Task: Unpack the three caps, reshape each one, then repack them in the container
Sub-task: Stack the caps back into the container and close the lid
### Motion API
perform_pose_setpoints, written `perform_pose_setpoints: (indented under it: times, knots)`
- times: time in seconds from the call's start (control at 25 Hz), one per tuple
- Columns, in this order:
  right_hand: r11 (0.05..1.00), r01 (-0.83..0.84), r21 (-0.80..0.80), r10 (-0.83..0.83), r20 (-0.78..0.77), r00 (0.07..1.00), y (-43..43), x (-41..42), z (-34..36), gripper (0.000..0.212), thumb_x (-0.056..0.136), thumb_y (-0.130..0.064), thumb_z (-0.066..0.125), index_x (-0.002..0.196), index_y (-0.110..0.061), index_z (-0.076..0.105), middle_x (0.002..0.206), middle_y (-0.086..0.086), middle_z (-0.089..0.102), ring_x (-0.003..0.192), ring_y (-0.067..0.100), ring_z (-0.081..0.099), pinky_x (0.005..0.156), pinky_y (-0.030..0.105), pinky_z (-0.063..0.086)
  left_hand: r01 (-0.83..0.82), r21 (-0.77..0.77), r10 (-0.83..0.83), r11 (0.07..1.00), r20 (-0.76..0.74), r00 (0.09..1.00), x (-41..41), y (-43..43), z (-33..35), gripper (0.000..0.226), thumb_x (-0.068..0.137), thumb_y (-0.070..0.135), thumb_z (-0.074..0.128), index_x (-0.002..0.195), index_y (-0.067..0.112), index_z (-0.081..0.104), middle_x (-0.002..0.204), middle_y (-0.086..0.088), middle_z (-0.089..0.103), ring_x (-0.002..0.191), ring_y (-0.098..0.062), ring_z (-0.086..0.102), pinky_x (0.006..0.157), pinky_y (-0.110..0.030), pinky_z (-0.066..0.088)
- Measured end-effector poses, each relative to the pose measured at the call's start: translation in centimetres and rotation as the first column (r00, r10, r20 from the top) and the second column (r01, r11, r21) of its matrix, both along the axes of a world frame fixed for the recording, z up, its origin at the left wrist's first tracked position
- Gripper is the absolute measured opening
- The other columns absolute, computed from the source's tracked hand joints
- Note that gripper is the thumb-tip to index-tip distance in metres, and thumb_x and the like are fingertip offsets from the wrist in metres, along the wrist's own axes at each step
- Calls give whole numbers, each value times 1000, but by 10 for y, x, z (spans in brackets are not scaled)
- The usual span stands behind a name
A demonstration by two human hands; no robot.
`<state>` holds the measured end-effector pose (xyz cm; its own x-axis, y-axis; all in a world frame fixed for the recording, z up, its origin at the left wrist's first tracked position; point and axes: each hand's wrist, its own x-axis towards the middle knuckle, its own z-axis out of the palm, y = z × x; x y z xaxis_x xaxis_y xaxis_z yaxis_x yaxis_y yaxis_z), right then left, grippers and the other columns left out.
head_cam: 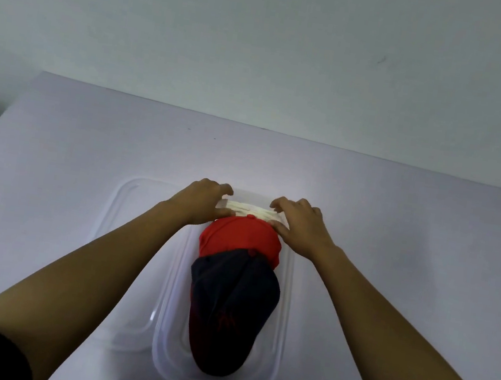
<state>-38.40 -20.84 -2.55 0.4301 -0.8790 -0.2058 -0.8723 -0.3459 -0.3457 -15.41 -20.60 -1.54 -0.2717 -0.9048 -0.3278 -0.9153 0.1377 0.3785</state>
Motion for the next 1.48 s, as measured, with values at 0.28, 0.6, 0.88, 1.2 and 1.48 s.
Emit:
perform_pose_setpoints:
  times: [0.28,0.6,0.88,1.2,1.48]
  knots:
    - [971,28,236,-70,171,983,27,-27,19,30,86,-56,50,103,-34,63,91,-27,54,106,4,39,99,34,19,-118,248,169,962,-195,966,10,32,22,34,89,45,55,111,22,65,101,6,61,97,-13,55,78,-23,40]
    - [975,118,190,-89,-154,984,22,11,5,38,87,-57,47,105,-26,59,104,-3,60,121,20,37,97,50,20,-149,185,138,971,70,988,-17,28,-6,41,87,43,57,119,18,55,115,-7,59,119,-28,41,92,-39,37]
    - [976,206,73,-209,37,977,12,19,2,36,95,-40,41,129,-29,46,127,-1,53,121,23,43,95,45,27,-225,-63,225,972,-2,974,-22,47,12,42,87,28,55,126,15,48,124,-9,56,115,-28,48,92,-39,36]
    - [980,-9,200,37,-136,990,-44,34,3,33,94,-43,43,116,-28,63,124,-4,62,118,23,49,92,39,36,-241,-93,240,966,-22,970,-78,109,-9,80,91,62,30,150,13,8,160,-8,8,147,-24,5,118,-42,5]
    - [972,102,213,-80,-106,991,-61,47,-1,25,89,-38,54,106,-30,69,120,-6,64,115,21,54,99,41,40,-179,-128,185,975,33,982,-77,104,-32,84,89,65,25,151,13,0,160,-7,-4,147,-22,-8,118,-41,-2]
